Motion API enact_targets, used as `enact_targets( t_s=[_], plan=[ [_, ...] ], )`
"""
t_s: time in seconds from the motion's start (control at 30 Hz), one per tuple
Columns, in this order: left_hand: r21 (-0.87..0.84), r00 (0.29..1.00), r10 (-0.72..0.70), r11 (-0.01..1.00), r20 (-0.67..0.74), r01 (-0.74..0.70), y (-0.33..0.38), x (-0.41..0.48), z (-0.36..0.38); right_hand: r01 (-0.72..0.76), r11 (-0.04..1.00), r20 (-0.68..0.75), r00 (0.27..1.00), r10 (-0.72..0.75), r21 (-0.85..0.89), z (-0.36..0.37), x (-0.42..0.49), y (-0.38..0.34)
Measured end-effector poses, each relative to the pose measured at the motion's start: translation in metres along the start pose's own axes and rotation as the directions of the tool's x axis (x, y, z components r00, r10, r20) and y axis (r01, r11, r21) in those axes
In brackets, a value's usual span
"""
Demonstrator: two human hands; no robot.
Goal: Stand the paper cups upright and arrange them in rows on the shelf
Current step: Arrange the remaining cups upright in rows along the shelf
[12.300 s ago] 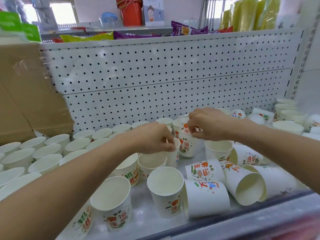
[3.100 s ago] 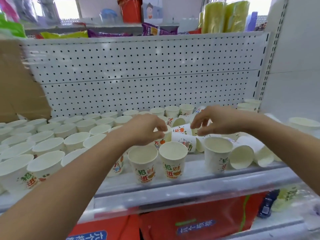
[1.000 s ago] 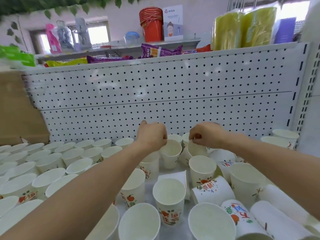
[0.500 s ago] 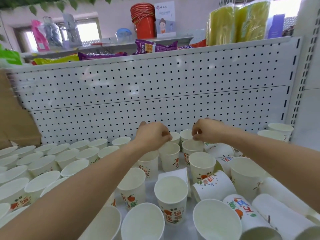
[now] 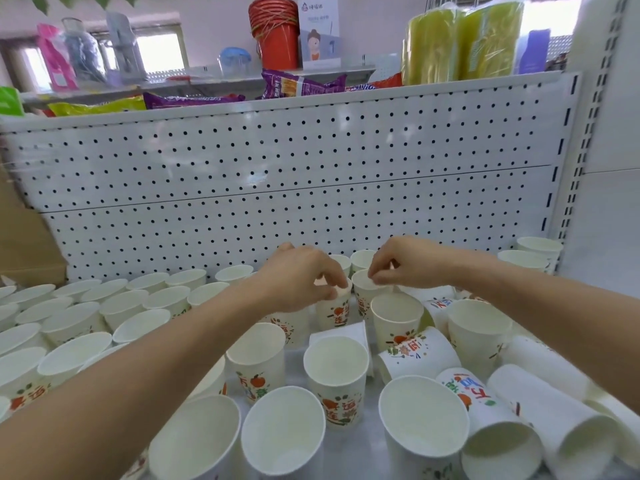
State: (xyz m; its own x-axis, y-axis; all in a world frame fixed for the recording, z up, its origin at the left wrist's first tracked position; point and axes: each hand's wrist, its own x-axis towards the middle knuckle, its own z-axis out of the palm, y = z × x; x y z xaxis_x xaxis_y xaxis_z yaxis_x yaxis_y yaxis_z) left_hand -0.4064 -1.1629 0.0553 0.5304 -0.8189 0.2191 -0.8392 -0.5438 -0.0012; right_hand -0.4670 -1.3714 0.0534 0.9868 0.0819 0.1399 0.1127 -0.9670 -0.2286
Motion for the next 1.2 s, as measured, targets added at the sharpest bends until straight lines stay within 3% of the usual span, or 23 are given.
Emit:
enact_targets(
  t_s=[0.07, 0.13, 0.27, 0.43, 0.53, 0.8, 1.07, 1.2],
  plan=[
    [-0.224, 0.990, 0.119, 0.970, 0.076, -0.099, 0.009, -0.009, -0.004, 0.028, 0.998, -0.033, 0.999, -0.026, 0.057, -0.010, -0.015, 0.000],
    [-0.339, 0.955, 0.239, 0.925, 0.174, -0.170, 0.018, -0.013, -0.004, 0.070, 0.992, 0.002, 0.997, -0.071, 0.105, -0.018, -0.030, -0.003],
    [-0.270, 0.903, 0.293, 0.940, 0.314, -0.210, 0.028, -0.007, -0.001, 0.064, 0.995, 0.127, 0.989, -0.073, 0.071, -0.019, -0.052, -0.011],
    [-0.183, 0.884, 0.268, 0.960, 0.382, -0.212, 0.031, -0.001, -0.001, 0.059, 0.998, 0.137, 0.989, -0.057, -0.008, -0.014, -0.057, -0.015],
    [-0.192, 0.906, 0.236, 0.965, 0.351, -0.177, 0.030, 0.001, -0.007, 0.065, 0.998, 0.119, 0.991, -0.063, -0.014, -0.011, -0.060, -0.016],
    [-0.219, 0.994, 0.084, 0.973, 0.064, -0.068, 0.023, -0.014, -0.016, 0.056, 0.998, 0.112, 0.992, -0.053, -0.024, -0.010, -0.066, -0.022],
    [-0.100, 0.999, -0.019, 0.995, 0.041, 0.023, 0.028, -0.019, 0.004, 0.086, 0.994, 0.116, 0.990, -0.078, -0.072, -0.001, -0.062, -0.028],
    [-0.244, 0.997, -0.059, 0.969, -0.044, 0.046, 0.033, -0.032, -0.012, 0.115, 0.991, 0.056, 0.992, -0.111, -0.065, -0.003, -0.073, -0.030]
  ],
)
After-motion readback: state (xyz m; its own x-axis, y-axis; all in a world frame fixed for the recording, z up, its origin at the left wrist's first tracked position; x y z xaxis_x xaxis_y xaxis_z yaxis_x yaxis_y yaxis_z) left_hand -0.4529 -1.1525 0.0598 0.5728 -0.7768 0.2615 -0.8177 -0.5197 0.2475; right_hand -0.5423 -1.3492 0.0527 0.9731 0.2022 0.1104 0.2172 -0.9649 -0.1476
